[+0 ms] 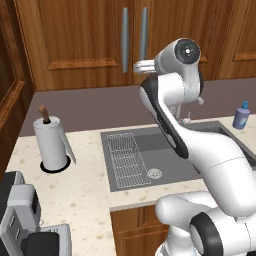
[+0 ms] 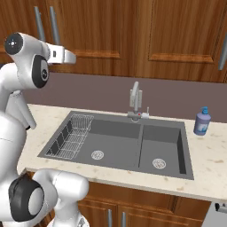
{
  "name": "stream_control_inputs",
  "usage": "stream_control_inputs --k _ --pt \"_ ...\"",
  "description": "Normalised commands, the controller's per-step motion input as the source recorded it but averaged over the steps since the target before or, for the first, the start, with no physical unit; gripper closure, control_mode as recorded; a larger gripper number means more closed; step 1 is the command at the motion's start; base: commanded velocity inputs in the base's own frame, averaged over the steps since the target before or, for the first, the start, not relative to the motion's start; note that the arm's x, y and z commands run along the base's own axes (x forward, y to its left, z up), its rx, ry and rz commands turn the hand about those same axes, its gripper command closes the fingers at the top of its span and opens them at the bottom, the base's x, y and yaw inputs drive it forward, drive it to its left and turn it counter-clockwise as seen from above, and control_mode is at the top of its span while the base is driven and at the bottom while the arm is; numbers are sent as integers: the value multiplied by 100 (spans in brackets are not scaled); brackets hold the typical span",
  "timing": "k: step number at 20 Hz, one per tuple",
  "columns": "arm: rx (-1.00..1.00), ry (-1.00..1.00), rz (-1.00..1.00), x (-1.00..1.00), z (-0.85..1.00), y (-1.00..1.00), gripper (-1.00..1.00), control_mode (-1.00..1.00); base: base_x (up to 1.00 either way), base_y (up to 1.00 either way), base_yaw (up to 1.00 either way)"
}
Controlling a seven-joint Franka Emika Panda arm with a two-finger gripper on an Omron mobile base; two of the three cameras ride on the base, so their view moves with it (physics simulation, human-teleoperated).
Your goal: Open the cabinet. Pick the spray and place it next to the sink. Then close the cabinet.
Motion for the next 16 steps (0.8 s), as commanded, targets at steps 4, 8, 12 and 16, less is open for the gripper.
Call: stream_control_inputs --k 4,8,12,16 --pt "0 -12 -4 44 5 38 -100 -100 0 0 0" --pt "0 -12 -1 40 8 20 -100 -100 0 0 0" --pt "0 -7 0 44 16 0 -100 -100 0 0 0" --pt "1 -4 0 61 12 0 -100 -100 0 0 0"
